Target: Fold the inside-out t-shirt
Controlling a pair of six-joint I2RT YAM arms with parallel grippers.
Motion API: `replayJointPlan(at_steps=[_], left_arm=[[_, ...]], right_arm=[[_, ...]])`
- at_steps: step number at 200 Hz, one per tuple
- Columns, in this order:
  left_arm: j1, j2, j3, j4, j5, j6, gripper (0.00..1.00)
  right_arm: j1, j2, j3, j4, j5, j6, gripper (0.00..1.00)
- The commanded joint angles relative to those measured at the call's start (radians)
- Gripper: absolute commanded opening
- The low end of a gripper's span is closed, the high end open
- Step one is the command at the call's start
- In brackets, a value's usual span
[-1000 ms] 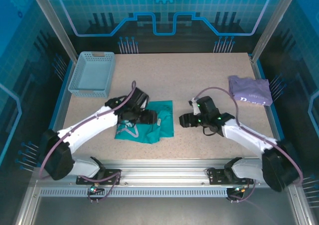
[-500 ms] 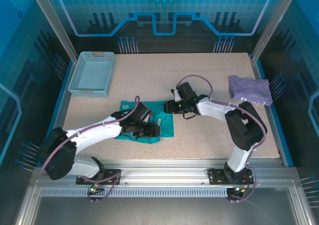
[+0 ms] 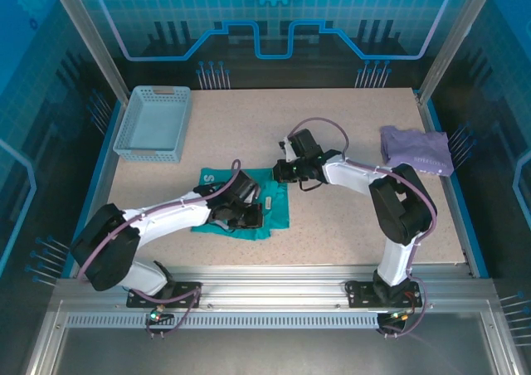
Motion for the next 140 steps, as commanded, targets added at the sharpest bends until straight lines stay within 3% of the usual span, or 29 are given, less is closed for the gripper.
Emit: replayJointPlan(at_steps=[1, 42, 94, 113, 140], left_arm=[[-0.006, -0.064, 0.048, -0.005, -0.008, 0.006, 0.00], [-0.007, -0.076, 0.081, 0.046, -0.014, 0.008, 0.00], [-0.028, 0.129, 0.098, 0.277, 0.035, -0.010, 0.01], [-0.039, 0.226, 0.127, 0.347, 0.063, -0.014, 0.12], [-0.039, 0.272, 0.141, 0.387, 0.078, 0.003, 0.37]], right_arm=[[0.000, -0.044, 0.056, -0.058, -0.028, -0.034, 0.06], [-0.011, -0.033, 0.144, -0.132, -0.038, -0.071, 0.05], [-0.069, 0.105, 0.234, -0.196, -0.044, -0.133, 0.11], [-0.098, 0.176, 0.276, -0.230, -0.019, -0.161, 0.21], [-0.133, 0.233, 0.339, -0.308, 0.031, -0.212, 0.37]])
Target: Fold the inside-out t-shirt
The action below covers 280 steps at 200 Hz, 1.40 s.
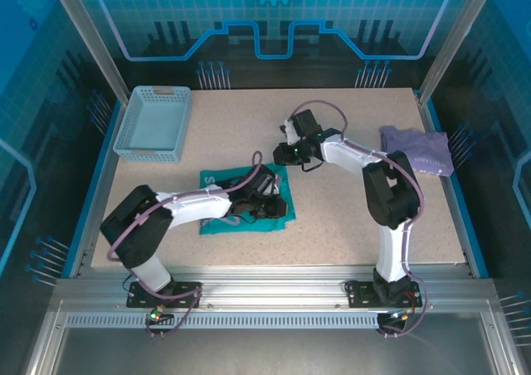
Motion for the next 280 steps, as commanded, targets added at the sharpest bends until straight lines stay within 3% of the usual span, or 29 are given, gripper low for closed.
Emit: replayJointPlan(at_steps=[1, 17, 45, 75, 111, 151, 169, 245, 280], left_arm=[[-0.006, 0.010, 0.037, 0.095, 0.042, 0.011, 0.38], [-0.005, -0.030, 0.019, 0.107, 0.048, 0.039, 0.51], [0.014, -0.197, -0.050, 0.074, 0.018, 0.119, 0.61], [0.125, -0.398, -0.149, -0.042, -0.061, 0.137, 0.71], [0.364, -0.515, -0.241, -0.129, -0.043, 0.088, 0.73], [0.427, -0.515, -0.245, -0.169, -0.057, 0.131, 0.73], [0.430, -0.511, -0.247, -0.170, -0.055, 0.133, 0.73], [0.441, -0.535, -0.266, -0.199, -0.082, 0.153, 0.74], [0.467, -0.546, -0.267, -0.214, -0.096, 0.175, 0.74]], right_arm=[[-0.033, 0.040, 0.059, -0.119, 0.047, -0.068, 0.38], [-0.048, 0.001, 0.052, -0.139, 0.059, -0.101, 0.43], [-0.071, -0.153, -0.048, -0.134, 0.072, -0.120, 0.51], [-0.050, -0.340, -0.242, -0.097, 0.025, -0.103, 0.56], [0.072, -0.465, -0.466, -0.043, -0.037, -0.020, 0.59], [0.183, -0.461, -0.564, 0.043, -0.037, 0.084, 0.61], [0.202, -0.411, -0.546, 0.069, -0.054, 0.097, 0.55], [0.207, -0.380, -0.485, 0.024, -0.060, 0.070, 0.08], [0.191, -0.483, -0.475, -0.003, -0.044, 0.044, 0.02]])
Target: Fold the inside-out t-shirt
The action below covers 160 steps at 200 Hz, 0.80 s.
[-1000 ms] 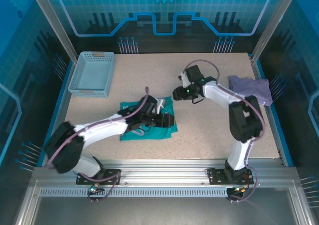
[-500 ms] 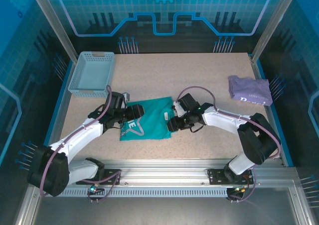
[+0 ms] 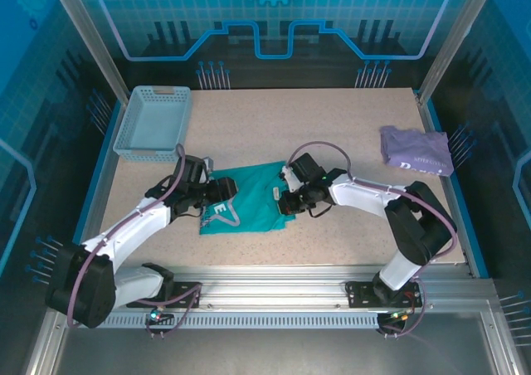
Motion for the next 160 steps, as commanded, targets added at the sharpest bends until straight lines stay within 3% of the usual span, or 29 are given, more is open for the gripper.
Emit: replayJointPlan(at_steps=[1, 52, 92, 128, 160], left_arm=[[0.023, -0.031, -0.014, -0.029, -0.025, 0.039, 0.74], [0.044, 0.018, -0.050, 0.034, -0.017, 0.041, 0.74], [0.044, 0.095, -0.066, 0.078, -0.004, 0.065, 0.74], [0.044, 0.086, -0.072, 0.078, 0.000, 0.075, 0.74], [0.044, -0.011, -0.090, 0.089, -0.003, 0.073, 0.74]], right_arm=[[-0.007, -0.090, 0.027, -0.030, 0.010, -0.027, 0.02], [-0.058, -0.063, -0.047, 0.013, 0.081, -0.037, 0.01], [-0.095, 0.038, -0.043, 0.033, 0.131, -0.030, 0.08], [-0.098, 0.072, -0.039, 0.000, 0.149, -0.035, 0.25], [-0.101, -0.041, -0.043, -0.083, 0.200, -0.071, 0.41]])
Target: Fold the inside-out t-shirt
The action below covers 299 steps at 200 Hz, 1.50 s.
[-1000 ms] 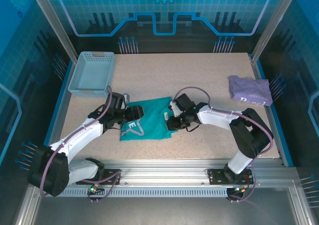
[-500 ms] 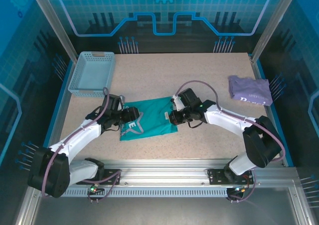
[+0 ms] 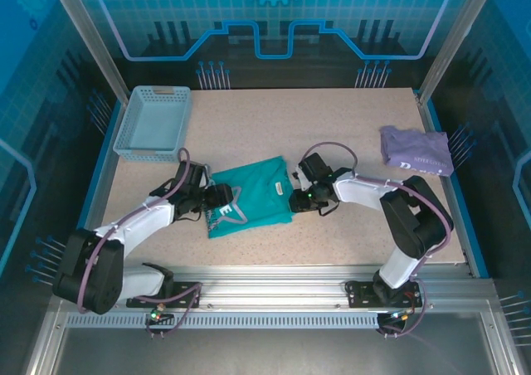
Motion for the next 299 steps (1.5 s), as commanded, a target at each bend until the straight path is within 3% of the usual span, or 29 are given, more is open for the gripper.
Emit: replayJointPlan(at_steps=[1, 24, 49, 91, 135, 153, 179, 204, 219, 233, 249, 281, 299], left_arm=[[0.008, -0.085, -0.022, 0.028, 0.008, 0.025, 0.74], [0.008, -0.108, -0.021, 0.061, 0.014, 0.009, 0.74], [0.015, -0.027, 0.022, 0.078, -0.017, -0.011, 0.75], [0.046, 0.204, 0.124, 0.072, 0.018, -0.012, 0.75], [0.025, 0.159, 0.031, 0.055, 0.111, -0.002, 0.73], [-0.045, 0.085, -0.042, 0.043, 0.134, -0.028, 0.73], [-0.253, -0.028, -0.114, 0.061, 0.126, -0.149, 0.73], [-0.459, -0.073, -0.128, 0.234, 0.124, -0.264, 0.74], [-0.512, -0.010, -0.076, 0.341, 0.183, -0.262, 0.74], [-0.508, 0.051, 0.008, 0.324, 0.262, -0.210, 0.74], [-0.471, 0.045, 0.073, 0.229, 0.211, -0.119, 0.75], [-0.191, 0.044, 0.135, 0.154, 0.155, -0.060, 0.76], [-0.094, 0.136, 0.215, 0.106, 0.073, 0.013, 0.83]], right_arm=[[-0.008, -0.100, -0.003, -0.077, 0.049, -0.034, 0.41], [0.020, -0.204, -0.024, -0.079, 0.034, -0.038, 0.46], [0.104, -0.234, -0.053, -0.010, -0.021, 0.022, 0.47], [0.158, -0.160, -0.090, 0.157, -0.130, 0.142, 0.46], [0.102, -0.017, -0.045, 0.160, -0.096, 0.181, 0.46], [0.050, 0.028, 0.010, 0.143, -0.105, 0.143, 0.46], [-0.033, 0.101, 0.138, 0.074, -0.118, 0.054, 0.46], [-0.095, 0.124, 0.269, 0.016, -0.142, -0.024, 0.46], [-0.116, 0.114, 0.319, -0.014, -0.151, -0.059, 0.46], [-0.135, 0.093, 0.333, -0.044, -0.145, -0.080, 0.48], [-0.152, 0.058, 0.307, -0.064, -0.110, -0.089, 0.52], [-0.148, 0.023, 0.232, -0.066, -0.045, -0.039, 0.66], [-0.127, 0.033, 0.208, -0.040, -0.035, -0.003, 0.75]])
